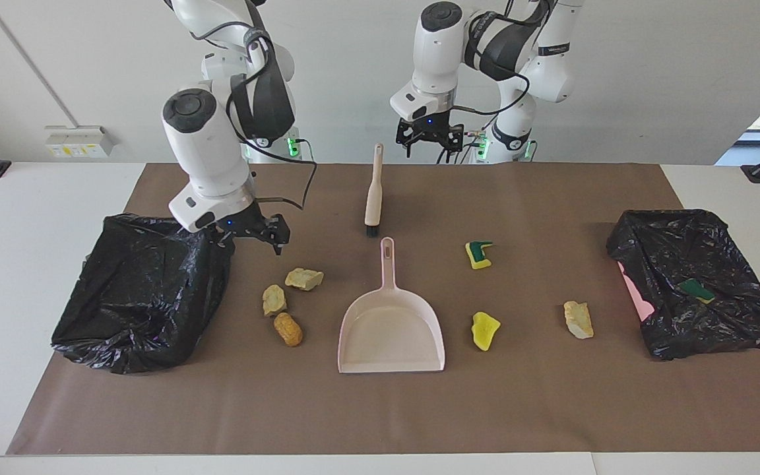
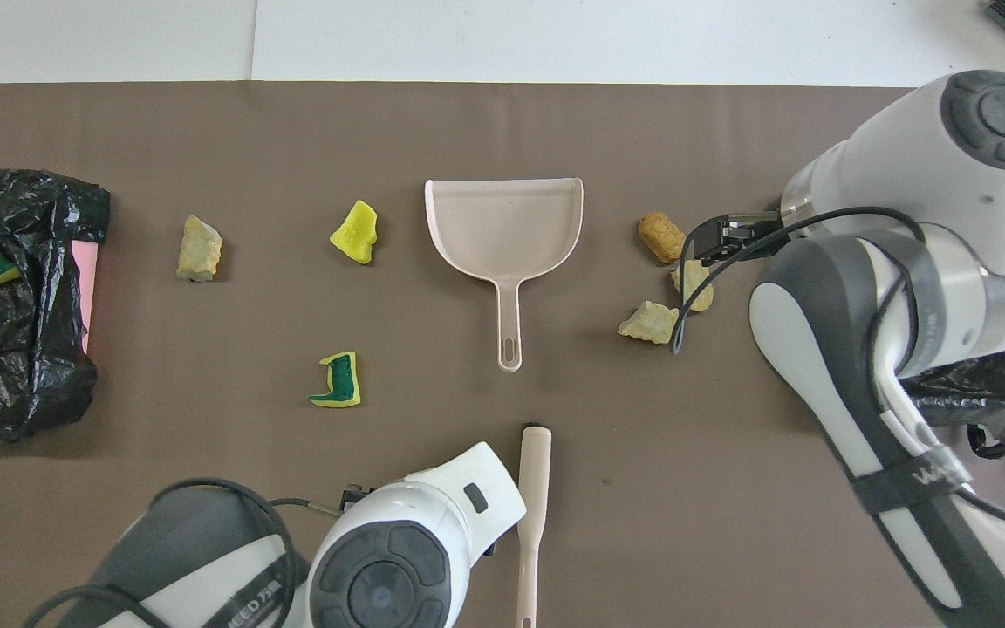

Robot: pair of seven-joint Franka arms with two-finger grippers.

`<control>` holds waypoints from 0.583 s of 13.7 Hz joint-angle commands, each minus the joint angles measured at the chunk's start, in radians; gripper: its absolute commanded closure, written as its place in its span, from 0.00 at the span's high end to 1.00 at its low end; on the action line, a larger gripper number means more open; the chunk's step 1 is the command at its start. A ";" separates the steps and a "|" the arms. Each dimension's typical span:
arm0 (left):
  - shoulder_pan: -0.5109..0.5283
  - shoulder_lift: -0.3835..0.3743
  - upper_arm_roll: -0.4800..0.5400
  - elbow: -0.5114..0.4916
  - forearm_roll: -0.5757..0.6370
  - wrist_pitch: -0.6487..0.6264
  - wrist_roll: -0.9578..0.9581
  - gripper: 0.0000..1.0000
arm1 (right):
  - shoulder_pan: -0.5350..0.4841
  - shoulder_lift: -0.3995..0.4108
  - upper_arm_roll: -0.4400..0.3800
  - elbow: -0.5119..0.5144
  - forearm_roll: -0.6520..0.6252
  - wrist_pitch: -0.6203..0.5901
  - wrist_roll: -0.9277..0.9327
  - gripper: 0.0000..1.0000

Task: Sweep and dump trash in bin

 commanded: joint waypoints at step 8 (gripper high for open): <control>-0.242 0.133 0.019 -0.149 -0.006 0.325 -0.193 1.00 | 0.103 0.119 -0.001 0.067 0.094 0.067 0.156 1.00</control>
